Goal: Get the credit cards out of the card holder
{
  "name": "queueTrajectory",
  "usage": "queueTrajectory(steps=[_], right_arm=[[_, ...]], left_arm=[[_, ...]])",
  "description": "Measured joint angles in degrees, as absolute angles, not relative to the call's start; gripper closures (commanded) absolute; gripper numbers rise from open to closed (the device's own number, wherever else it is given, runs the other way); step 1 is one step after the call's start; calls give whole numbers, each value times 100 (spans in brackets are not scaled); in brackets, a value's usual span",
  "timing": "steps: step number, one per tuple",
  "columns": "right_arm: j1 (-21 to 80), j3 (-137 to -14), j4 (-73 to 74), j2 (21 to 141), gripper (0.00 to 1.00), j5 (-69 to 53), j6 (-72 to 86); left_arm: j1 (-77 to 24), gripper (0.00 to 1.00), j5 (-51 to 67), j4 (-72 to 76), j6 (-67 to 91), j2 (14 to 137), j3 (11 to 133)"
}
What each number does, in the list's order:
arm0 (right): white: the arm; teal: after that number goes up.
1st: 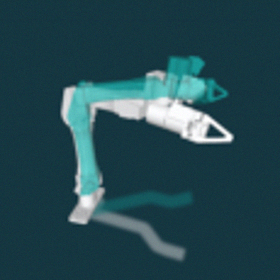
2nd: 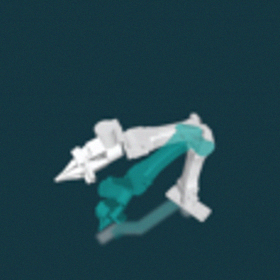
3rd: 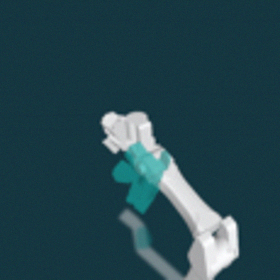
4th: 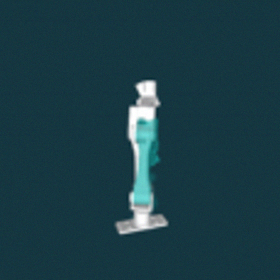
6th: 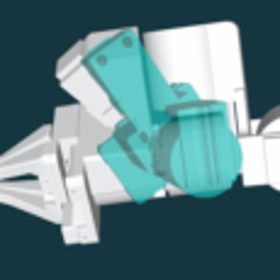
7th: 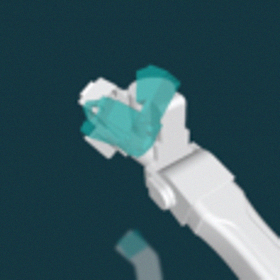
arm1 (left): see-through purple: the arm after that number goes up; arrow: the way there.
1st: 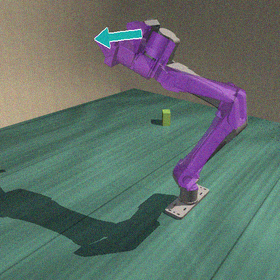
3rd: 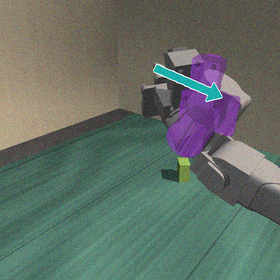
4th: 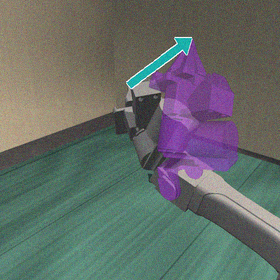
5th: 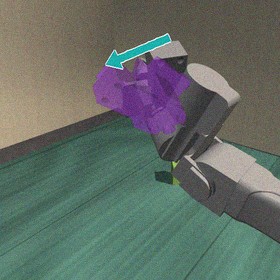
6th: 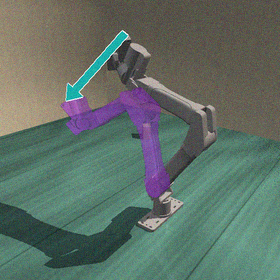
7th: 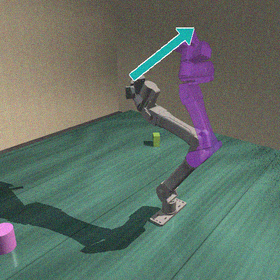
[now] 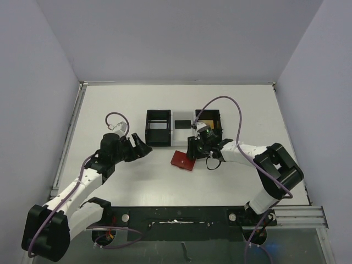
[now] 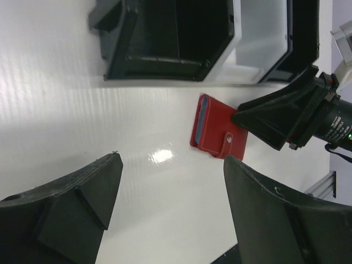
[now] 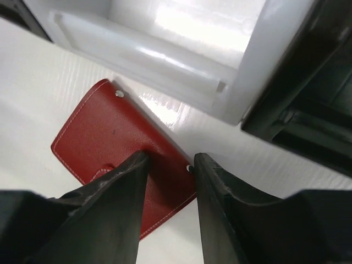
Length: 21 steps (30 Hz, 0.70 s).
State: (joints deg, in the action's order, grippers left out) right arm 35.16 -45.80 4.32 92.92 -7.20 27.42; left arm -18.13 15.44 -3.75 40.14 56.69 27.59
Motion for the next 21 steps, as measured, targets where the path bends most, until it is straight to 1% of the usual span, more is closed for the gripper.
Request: queueTrajectory(steps=[3, 5, 10, 11, 13, 15, 18, 21], right_arm=[[3636, -4294, 198, 9105, 70, -707, 2923], [3756, -4029, 84, 8899, 71, -709, 3201], [4115, -3321, -99, 8224, 67, -683, 3894], [4195, -3183, -119, 8064, 65, -718, 4016], [4303, -3009, -128, 7795, 60, -805, 4204], [4372, -2958, -121, 7566, 58, -832, 4307], [4272, -2961, -121, 7299, 57, -720, 4392], [3822, -2982, -139, 7347, 57, -781, 4449]], left_arm=[[-2191, 30, 1376, -202, 4200, 5577, 2545], [-2552, 31, 1256, -106, 4340, 5551, 2405], [-3188, 35, 1011, 49, 4611, 5634, 2311], [-3293, 35, 954, 84, 4652, 5675, 2307], [-3457, 38, 867, 167, 4742, 5758, 2307], [-3583, 40, 792, 287, 4790, 5863, 2307], [-3780, 40, 672, 419, 4786, 6119, 2331], [-4025, 40, 471, 333, 4700, 6490, 2534]])
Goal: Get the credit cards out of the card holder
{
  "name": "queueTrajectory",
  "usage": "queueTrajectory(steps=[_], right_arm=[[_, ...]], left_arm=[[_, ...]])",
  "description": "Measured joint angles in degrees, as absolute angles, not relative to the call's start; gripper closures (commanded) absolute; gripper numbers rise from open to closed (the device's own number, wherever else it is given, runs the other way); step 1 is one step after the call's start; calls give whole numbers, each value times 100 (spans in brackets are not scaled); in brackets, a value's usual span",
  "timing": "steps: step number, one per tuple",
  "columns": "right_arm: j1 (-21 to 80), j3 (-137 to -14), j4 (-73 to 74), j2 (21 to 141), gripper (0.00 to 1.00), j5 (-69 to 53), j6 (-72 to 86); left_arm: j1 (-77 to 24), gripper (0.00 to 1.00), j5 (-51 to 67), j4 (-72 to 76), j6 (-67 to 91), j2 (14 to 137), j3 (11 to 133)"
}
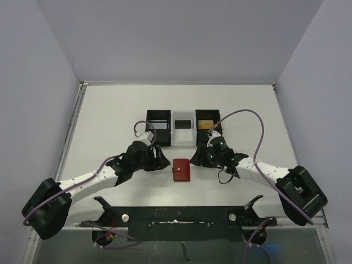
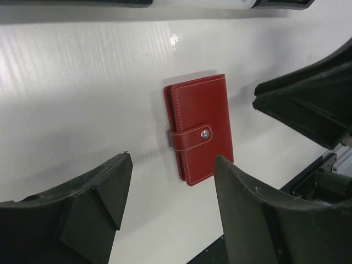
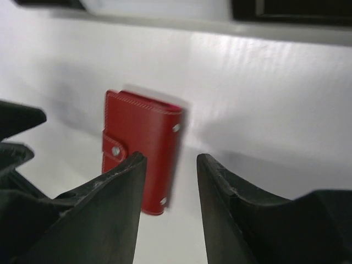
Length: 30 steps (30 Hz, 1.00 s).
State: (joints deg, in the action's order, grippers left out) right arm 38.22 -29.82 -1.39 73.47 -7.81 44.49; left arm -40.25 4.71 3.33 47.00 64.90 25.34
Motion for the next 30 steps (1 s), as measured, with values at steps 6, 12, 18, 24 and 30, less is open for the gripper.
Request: queueTrajectory(steps=[6, 12, 18, 24, 30], right_arm=[[3385, -2967, -473, 7841, 54, -1129, 4707], [3378, -2670, -1114, 8108, 51, -1380, 5131], [3378, -2405, -2058, 8355, 53, -1647, 5509], [3380, -2211, -2670, 8525, 55, -1802, 5774], [3382, -2093, -2845, 8530, 58, -1802, 5972]], left_arm=[[-4318, 41, 189, 279, 4397, 7074, 3232], [-4388, 46, 237, 410, 4150, 7889, 3581], [-4595, 54, 438, 440, 4132, 8608, 3675], [-4692, 63, 478, 489, 4150, 8807, 3750], [-4716, 69, 499, 556, 4174, 8807, 3750]])
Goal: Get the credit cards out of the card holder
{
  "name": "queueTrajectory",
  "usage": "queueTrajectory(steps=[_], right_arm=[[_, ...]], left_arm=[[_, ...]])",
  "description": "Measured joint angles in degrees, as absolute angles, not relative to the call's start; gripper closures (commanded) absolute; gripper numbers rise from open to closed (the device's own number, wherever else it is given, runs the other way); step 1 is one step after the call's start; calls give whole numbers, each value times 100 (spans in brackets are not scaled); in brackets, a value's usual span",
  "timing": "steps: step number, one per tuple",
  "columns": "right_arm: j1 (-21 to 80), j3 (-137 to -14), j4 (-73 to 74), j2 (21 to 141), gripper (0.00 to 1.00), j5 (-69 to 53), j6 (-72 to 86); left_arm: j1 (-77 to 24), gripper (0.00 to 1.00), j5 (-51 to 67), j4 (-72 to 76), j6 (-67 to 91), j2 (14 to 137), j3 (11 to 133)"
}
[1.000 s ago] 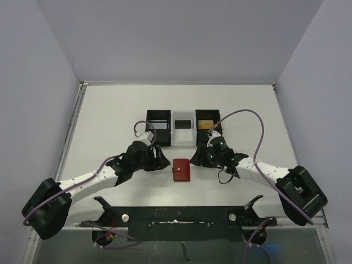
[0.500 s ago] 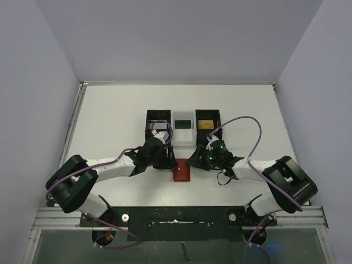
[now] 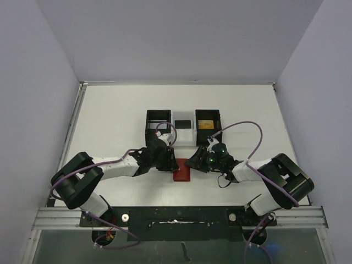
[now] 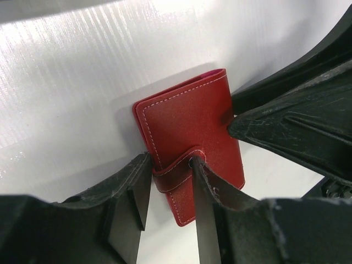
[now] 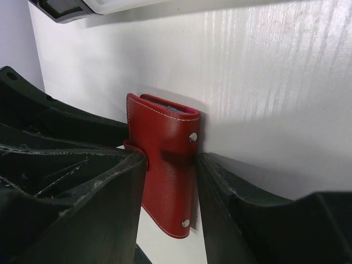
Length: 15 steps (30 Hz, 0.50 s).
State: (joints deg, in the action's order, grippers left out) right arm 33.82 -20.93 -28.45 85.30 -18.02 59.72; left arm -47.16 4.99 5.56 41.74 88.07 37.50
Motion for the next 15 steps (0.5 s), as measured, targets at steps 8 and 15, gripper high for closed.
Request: queueTrajectory(steps=[8, 15], right_arm=[[3385, -1872, -3179, 8530, 62, -1820, 6191], [3448, -1874, -3562, 8781, 71, -1892, 6176]], left_arm=[[-4748, 74, 495, 591, 4150, 8807, 3750], [-4762, 76, 580, 596, 4082, 8807, 3750]])
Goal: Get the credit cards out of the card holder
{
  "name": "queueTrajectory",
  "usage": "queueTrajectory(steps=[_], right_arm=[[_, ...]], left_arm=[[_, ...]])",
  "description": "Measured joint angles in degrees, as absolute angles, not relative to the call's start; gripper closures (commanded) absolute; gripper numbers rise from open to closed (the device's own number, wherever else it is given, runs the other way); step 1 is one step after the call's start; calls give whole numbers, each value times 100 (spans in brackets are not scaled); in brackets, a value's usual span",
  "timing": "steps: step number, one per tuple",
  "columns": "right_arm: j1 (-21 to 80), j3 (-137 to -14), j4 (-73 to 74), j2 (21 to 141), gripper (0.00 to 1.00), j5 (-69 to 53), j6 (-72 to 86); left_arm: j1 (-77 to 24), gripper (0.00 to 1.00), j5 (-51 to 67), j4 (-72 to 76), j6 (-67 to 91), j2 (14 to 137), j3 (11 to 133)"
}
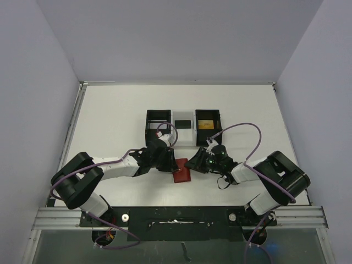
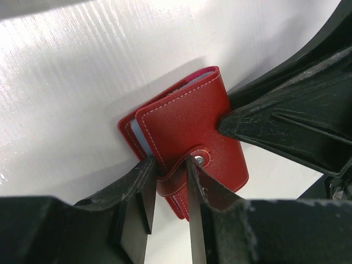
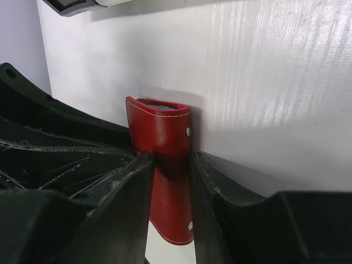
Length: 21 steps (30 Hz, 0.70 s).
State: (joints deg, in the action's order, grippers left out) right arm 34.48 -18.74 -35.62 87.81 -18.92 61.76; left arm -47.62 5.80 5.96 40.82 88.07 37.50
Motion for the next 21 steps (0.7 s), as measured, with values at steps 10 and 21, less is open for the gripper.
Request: queueTrajectory(steps=[10, 21], right_arm=[[3535, -1874, -3516, 8652, 98, -1870, 5673], [4027, -2294, -2012, 7762, 100, -1028, 5328]], left_arm=[[-4770, 51, 624, 609, 3962, 8805, 3723], [-5107, 45, -123, -224, 3957, 8635, 4191]])
